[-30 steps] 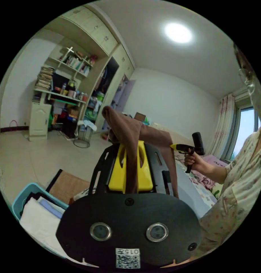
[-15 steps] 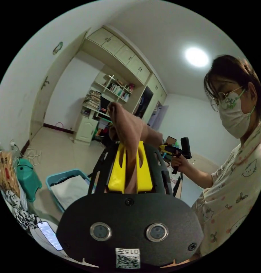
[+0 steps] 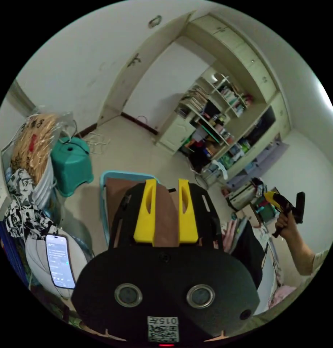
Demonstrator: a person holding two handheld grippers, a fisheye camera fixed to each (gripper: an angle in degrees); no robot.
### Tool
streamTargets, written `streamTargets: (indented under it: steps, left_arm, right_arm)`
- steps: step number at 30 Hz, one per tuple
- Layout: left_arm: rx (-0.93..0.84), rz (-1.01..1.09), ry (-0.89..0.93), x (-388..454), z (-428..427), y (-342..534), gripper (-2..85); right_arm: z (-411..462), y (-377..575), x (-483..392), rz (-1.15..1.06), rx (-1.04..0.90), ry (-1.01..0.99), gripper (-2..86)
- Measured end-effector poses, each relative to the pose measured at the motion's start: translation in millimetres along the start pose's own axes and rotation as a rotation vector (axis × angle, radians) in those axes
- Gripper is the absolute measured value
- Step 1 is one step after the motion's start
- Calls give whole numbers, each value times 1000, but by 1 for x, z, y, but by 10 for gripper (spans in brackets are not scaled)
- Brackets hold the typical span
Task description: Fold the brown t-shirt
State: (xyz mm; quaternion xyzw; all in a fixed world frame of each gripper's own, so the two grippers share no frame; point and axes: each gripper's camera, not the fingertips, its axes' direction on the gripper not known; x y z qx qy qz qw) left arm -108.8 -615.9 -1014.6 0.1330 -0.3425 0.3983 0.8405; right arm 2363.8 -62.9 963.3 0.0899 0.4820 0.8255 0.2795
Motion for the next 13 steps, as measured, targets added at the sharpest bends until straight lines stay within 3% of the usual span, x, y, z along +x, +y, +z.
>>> streamTargets:
  steps: [6,9,13]
  left_arm:
    - [-359,359,418,185,141,13,101]
    - [-398,509,572,290,195,18,111]
    - [-497,687,553,413,278,33,141]
  right_arm:
    - [-58,58,223,375,-82,92,98]
    - [-75,70,285,442,-125,41,105]
    - [-125,74,351,502,-59,6,106]
